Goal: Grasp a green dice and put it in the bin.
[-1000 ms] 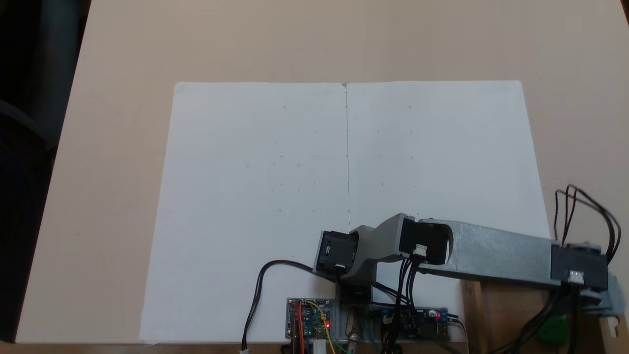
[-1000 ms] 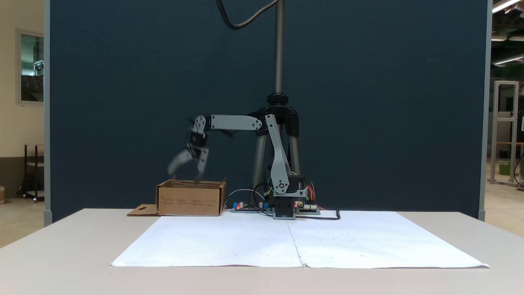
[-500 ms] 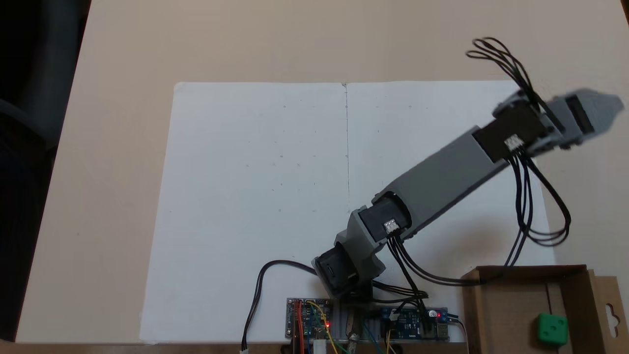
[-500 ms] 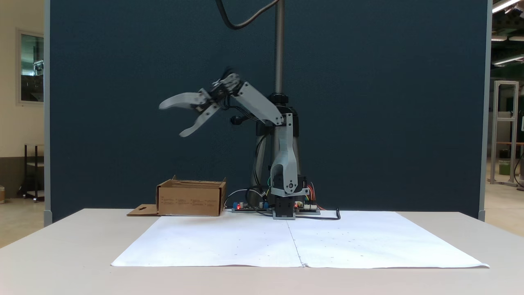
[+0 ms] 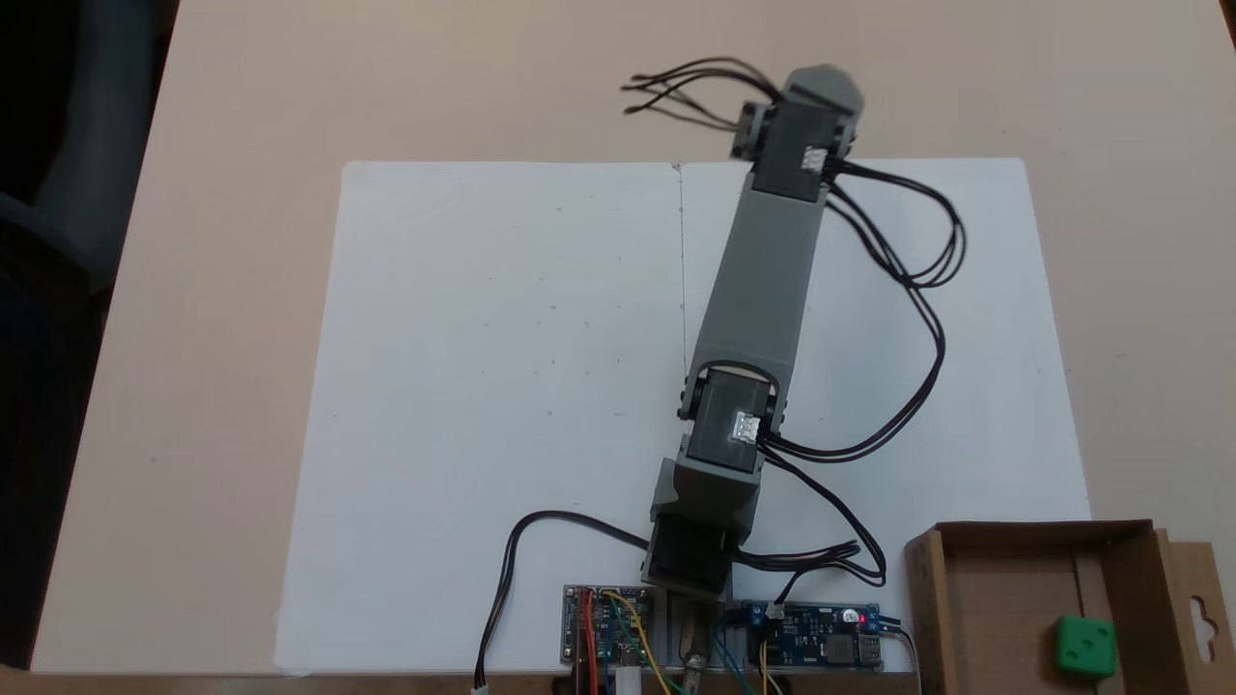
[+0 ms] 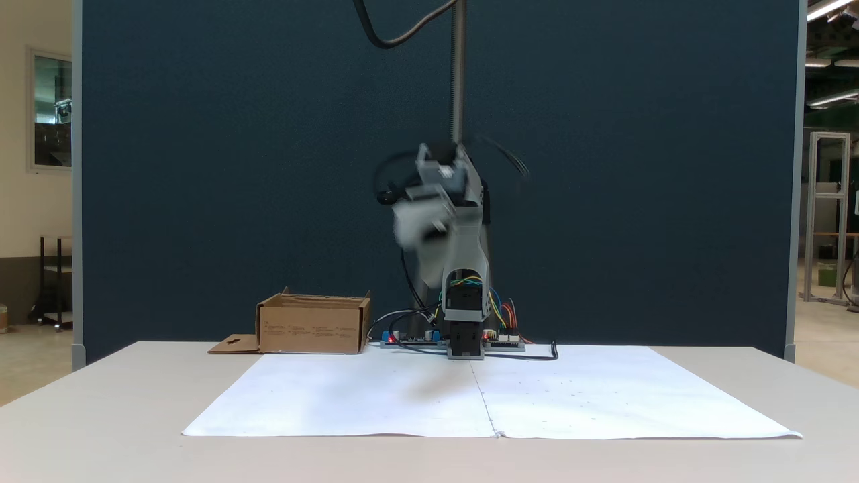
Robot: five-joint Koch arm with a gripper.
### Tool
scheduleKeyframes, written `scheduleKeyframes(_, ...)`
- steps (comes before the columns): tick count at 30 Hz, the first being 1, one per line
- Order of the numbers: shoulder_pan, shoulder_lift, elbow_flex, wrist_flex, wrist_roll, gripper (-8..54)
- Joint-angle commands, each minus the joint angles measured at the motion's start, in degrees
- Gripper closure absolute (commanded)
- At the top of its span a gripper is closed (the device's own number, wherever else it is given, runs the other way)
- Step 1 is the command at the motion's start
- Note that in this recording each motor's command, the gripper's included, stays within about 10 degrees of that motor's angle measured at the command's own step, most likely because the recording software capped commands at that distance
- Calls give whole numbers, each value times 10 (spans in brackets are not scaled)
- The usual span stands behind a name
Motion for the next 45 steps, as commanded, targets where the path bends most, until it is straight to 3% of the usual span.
scheduleKeyframes(1,-27,54,47,-93,18,20)
scheduleKeyframes(11,-132,180,403,-325,-93,23)
scheduleKeyframes(25,-122,392,721,-617,-143,25)
scheduleKeyframes(33,-117,454,817,-754,-164,25)
scheduleKeyframes(45,-119,466,978,-981,-158,25)
